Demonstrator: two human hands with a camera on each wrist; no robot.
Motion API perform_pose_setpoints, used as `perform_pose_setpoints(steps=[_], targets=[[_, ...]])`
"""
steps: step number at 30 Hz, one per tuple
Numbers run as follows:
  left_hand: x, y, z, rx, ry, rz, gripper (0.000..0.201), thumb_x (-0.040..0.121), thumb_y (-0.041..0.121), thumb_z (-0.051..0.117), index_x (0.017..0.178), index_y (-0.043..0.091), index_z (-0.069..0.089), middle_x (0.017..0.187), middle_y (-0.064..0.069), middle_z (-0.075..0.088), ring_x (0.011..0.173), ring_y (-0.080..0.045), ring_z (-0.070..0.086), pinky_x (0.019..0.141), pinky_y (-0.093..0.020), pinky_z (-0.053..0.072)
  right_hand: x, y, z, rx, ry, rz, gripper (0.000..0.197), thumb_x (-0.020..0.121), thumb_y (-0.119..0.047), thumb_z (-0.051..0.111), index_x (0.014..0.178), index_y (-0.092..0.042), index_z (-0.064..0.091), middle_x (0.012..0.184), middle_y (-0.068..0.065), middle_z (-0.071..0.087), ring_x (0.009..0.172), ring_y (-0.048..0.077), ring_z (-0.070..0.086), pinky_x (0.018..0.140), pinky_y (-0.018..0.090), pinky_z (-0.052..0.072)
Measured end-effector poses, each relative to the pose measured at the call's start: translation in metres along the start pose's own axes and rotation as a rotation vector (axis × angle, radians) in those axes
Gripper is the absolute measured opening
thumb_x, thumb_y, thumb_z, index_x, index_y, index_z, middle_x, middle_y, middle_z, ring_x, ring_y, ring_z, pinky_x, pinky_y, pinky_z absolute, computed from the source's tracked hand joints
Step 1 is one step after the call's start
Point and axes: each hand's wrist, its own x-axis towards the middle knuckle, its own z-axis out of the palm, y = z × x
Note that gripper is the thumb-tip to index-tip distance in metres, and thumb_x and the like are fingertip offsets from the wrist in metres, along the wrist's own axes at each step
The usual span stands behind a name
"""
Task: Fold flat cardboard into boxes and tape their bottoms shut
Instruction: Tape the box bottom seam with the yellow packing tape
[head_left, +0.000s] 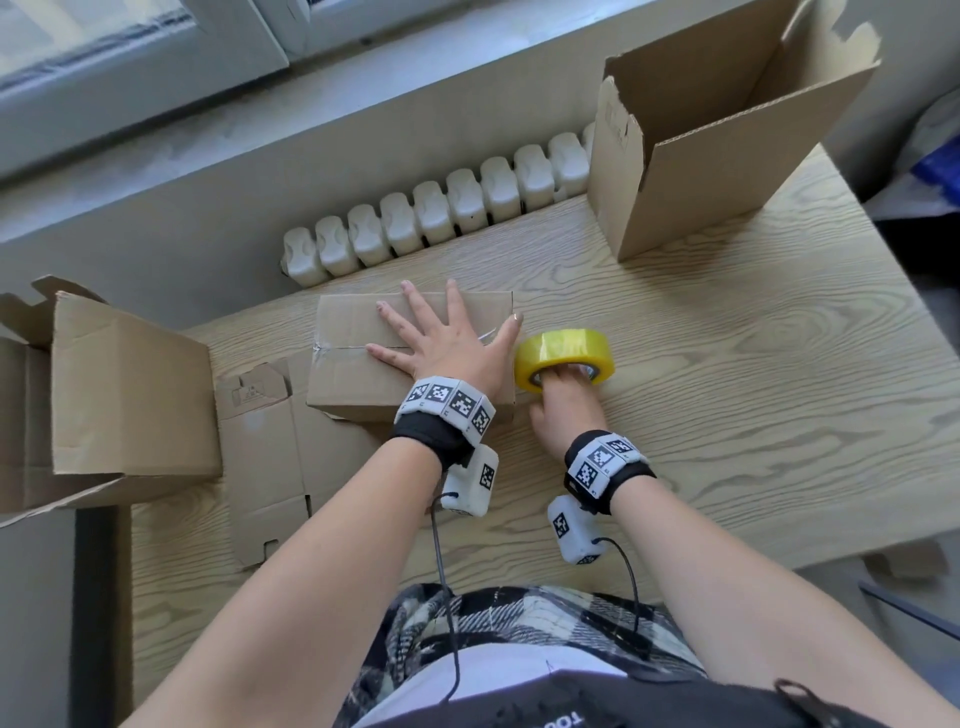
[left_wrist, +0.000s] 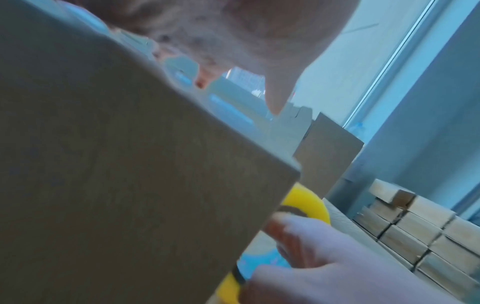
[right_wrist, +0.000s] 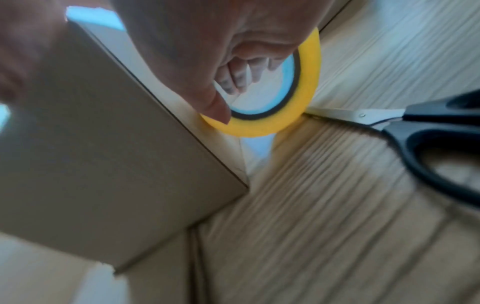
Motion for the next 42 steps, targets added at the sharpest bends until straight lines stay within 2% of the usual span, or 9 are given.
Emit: perform_pose_setpoints(steps=[6, 11, 17, 20, 24, 27, 30, 36, 42], targets=[[0.006, -0.013, -0.017, 0.398, -0.113, 0.482, 0.146, 0.048, 0.093, 0.060, 0.156, 0.023, -0.009, 0.165, -0.002, -0.007, 0.149, -0.029, -0.021, 0.112, -0.067, -0.017, -0.009, 0.005, -0.005, 0.423, -0.005, 0.179, 0.036, 0.087, -0.005, 0.055, 0.123, -0.007, 0.057, 0.132, 0.012, 0.056, 0.122, 0.033, 0.051, 0.099, 0.035, 0.041], [0.004, -0.002, -0.018, 0.536, -0.139, 0.580, 0.153, 0.042, 0.071, 0.082, 0.149, 0.041, -0.023, 0.161, -0.009, 0.002, 0.148, -0.038, -0.001, 0.111, -0.073, -0.002, -0.009, 0.003, -0.017, 0.475, 0.015, 0.167, 0.040, 0.088, 0.001, 0.048, 0.126, -0.009, 0.057, 0.129, 0.011, 0.058, 0.121, 0.031, 0.050, 0.095, 0.031, 0.039], [-0.003, -0.017, -0.030, 0.393, -0.064, 0.541, 0.134, 0.045, 0.066, 0.075, 0.151, 0.044, -0.005, 0.153, -0.009, 0.018, 0.135, -0.033, 0.018, 0.111, -0.049, 0.014, -0.001, -0.017, -0.063, 0.494, 0.192, 0.102, 0.016, 0.086, -0.029, 0.047, 0.095, -0.032, 0.060, 0.090, 0.003, 0.053, 0.102, 0.027, 0.047, 0.089, 0.042, 0.039], [-0.012, -0.019, -0.041, 0.165, 0.035, 0.497, 0.124, 0.045, 0.066, 0.073, 0.149, 0.051, 0.007, 0.151, -0.006, 0.021, 0.134, -0.030, 0.019, 0.106, -0.046, 0.016, 0.000, -0.032, -0.090, 0.722, 0.188, 0.055, 0.031, 0.094, -0.053, 0.043, 0.119, -0.044, 0.059, 0.103, -0.009, 0.068, 0.102, 0.013, 0.060, 0.090, 0.035, 0.047], [-0.031, -0.020, -0.056, -0.057, 0.227, 0.484, 0.121, 0.045, 0.060, 0.078, 0.147, 0.052, 0.014, 0.151, -0.008, 0.019, 0.139, -0.029, 0.013, 0.109, -0.044, 0.009, 0.008, -0.062, -0.117, 1.097, 0.225, -0.006, 0.047, 0.092, -0.037, 0.064, 0.138, -0.037, 0.052, 0.116, -0.003, 0.070, 0.111, 0.007, 0.064, 0.097, 0.028, 0.049], [-0.043, -0.019, -0.061, -0.171, 0.363, 0.433, 0.123, 0.043, 0.059, 0.081, 0.147, 0.052, 0.016, 0.149, -0.005, 0.018, 0.139, -0.026, 0.012, 0.110, -0.045, 0.008, 0.010, -0.083, -0.146, 1.146, 0.244, -0.083, 0.030, 0.091, -0.018, 0.069, 0.120, -0.025, 0.063, 0.100, -0.003, 0.071, 0.079, 0.002, 0.067, 0.067, 0.016, 0.050], [-0.053, -0.018, -0.064, -0.243, 0.451, 0.400, 0.121, 0.041, 0.056, 0.080, 0.146, 0.052, 0.020, 0.147, -0.006, 0.017, 0.138, -0.028, 0.014, 0.110, -0.049, 0.011, 0.003, -0.102, -0.166, 1.159, 0.247, -0.090, 0.008, 0.090, -0.024, 0.070, 0.097, -0.019, 0.069, 0.078, -0.005, 0.067, 0.051, 0.007, 0.052, 0.046, 0.016, 0.041], [-0.068, -0.016, -0.050, -0.429, 0.711, 0.245, 0.113, 0.042, 0.056, 0.082, 0.144, 0.042, 0.034, 0.145, -0.012, 0.022, 0.136, -0.032, 0.019, 0.105, -0.053, 0.016, -0.005, -0.121, -0.160, 0.835, 0.385, -0.209, 0.025, 0.080, -0.053, 0.070, 0.092, -0.032, 0.064, 0.091, -0.008, 0.071, 0.080, 0.021, 0.070, 0.072, 0.048, 0.058], [-0.075, -0.015, -0.042, -0.572, 0.801, 0.153, 0.091, 0.058, 0.071, 0.064, 0.139, 0.037, 0.037, 0.148, -0.013, 0.023, 0.138, -0.033, 0.022, 0.106, -0.057, 0.020, -0.030, -0.135, -0.145, 0.667, 0.502, -0.382, 0.019, 0.088, -0.028, 0.071, 0.099, -0.018, 0.058, 0.086, -0.010, 0.065, 0.068, 0.012, 0.062, 0.069, 0.044, 0.056]])
